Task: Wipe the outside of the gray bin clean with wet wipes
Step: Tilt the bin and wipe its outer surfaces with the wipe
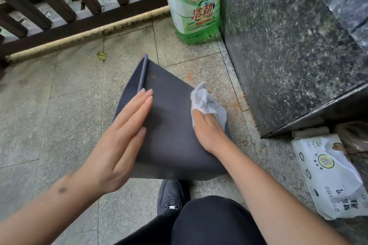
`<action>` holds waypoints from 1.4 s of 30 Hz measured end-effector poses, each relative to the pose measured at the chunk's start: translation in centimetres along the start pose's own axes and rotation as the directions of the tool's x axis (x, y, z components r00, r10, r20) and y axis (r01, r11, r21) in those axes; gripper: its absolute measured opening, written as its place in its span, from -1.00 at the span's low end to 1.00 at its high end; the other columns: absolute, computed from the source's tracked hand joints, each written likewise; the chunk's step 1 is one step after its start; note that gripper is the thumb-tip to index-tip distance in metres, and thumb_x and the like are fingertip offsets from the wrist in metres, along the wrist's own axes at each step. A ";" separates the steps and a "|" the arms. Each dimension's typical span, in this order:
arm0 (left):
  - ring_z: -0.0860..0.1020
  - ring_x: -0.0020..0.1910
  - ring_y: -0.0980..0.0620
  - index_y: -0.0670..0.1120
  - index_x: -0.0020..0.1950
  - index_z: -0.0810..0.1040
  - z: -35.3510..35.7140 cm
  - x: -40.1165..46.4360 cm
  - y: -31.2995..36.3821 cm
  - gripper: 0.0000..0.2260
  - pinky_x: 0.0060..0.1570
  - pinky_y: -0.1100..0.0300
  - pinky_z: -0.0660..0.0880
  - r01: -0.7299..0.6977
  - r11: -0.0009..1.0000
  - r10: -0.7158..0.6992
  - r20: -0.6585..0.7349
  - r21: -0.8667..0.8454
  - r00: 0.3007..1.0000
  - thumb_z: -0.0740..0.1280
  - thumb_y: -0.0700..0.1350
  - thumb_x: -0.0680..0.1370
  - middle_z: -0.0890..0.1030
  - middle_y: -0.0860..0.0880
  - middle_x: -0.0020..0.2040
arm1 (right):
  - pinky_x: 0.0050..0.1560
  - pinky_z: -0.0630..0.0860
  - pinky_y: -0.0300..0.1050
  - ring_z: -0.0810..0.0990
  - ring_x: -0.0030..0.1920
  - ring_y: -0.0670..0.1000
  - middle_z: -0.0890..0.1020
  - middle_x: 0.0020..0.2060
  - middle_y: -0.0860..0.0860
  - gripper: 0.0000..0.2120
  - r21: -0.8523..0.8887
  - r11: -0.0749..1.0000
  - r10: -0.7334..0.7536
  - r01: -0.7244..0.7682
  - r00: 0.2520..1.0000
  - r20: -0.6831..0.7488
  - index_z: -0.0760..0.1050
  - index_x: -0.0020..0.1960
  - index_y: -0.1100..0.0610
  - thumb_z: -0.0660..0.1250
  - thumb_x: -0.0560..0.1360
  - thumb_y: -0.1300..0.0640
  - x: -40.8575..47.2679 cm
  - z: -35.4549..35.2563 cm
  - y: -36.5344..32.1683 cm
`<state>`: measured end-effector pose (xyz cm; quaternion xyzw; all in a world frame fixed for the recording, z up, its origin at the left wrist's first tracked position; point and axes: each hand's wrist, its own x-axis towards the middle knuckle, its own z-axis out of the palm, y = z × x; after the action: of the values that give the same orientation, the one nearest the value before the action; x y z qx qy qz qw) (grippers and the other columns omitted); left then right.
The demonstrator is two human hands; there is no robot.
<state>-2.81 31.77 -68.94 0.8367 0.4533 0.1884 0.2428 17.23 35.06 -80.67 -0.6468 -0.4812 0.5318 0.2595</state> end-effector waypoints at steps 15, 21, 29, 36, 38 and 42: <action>0.06 0.64 -0.12 -0.28 0.59 0.15 -0.6 0.5 0.5 -0.50 0.58 0.11 0.04 -0.127 0.990 0.117 0.144 0.059 0.983 0.08 -0.19 0.66 0.10 -0.12 0.66 | -0.15 0.35 0.00 0.38 -0.27 -0.04 0.41 -0.39 -0.08 -0.70 0.260 0.937 -0.200 0.232 0.969 -0.143 0.26 -0.35 0.01 0.06 0.57 0.08 -3.2 1.8 -3.4; 0.05 0.64 -0.13 -0.29 0.59 0.14 -0.6 1.0 0.6 -0.49 0.59 0.08 0.04 -0.131 0.991 0.126 0.134 0.032 0.983 0.09 -0.19 0.65 0.08 -0.12 0.66 | -0.08 0.37 -0.30 0.47 -0.25 -0.22 0.54 -0.36 -0.20 -0.67 0.306 0.894 -0.327 0.327 0.944 -0.051 0.33 -0.31 -0.04 0.00 0.61 0.06 -1.1 1.5 -8.7; 0.05 0.64 -0.09 -0.24 0.61 0.13 -0.7 -0.4 -1.0 -0.51 0.58 0.13 0.02 -0.042 0.999 0.041 0.057 0.016 0.998 0.05 -0.12 0.70 0.08 -0.06 0.66 | 0.22 0.38 0.10 0.51 0.22 0.32 0.56 0.17 0.36 -0.55 -0.135 0.990 0.035 -0.039 0.999 -0.029 0.46 0.24 0.34 -0.06 0.72 0.04 4.1 -0.2 -2.0; 0.08 0.64 -0.15 -0.29 0.58 0.16 -0.2 -0.8 0.0 -0.51 0.58 0.11 0.05 -0.149 0.989 0.143 0.162 0.023 0.976 0.08 -0.19 0.66 0.12 -0.13 0.65 | 0.20 0.41 0.06 0.50 0.11 0.21 0.51 -0.01 0.16 -0.62 0.245 0.896 0.424 -0.370 0.876 -0.229 0.50 0.05 0.19 0.02 0.65 -0.04 2.4 -0.6 6.0; 0.07 0.64 -0.16 -0.30 0.58 0.17 0.0 -0.7 0.3 -0.51 0.58 0.10 0.05 -0.160 0.987 0.153 0.166 0.027 0.974 0.09 -0.21 0.65 0.13 -0.14 0.65 | 0.24 0.41 0.07 0.52 0.17 0.22 0.53 0.07 0.18 -0.66 0.250 0.893 0.431 -0.374 0.870 -0.240 0.50 -0.01 0.15 0.04 0.67 -0.02 1.9 -0.3 6.0; 0.06 0.64 -0.15 -0.31 0.58 0.16 0.2 -0.8 0.5 -0.51 0.58 0.10 0.04 -0.131 0.991 0.124 0.144 0.036 0.982 0.08 -0.19 0.65 0.13 -0.14 0.65 | 0.10 0.41 0.09 0.44 -0.08 0.06 0.49 -0.11 0.11 -0.60 0.163 0.965 0.234 -0.205 0.955 -0.184 0.51 -0.04 0.15 0.01 0.64 -0.09 0.0 0.4 1.3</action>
<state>-2.75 30.84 -68.85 0.8805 0.3845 0.1335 0.2429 17.33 34.44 -81.91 -0.7267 -0.3384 0.5220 0.2915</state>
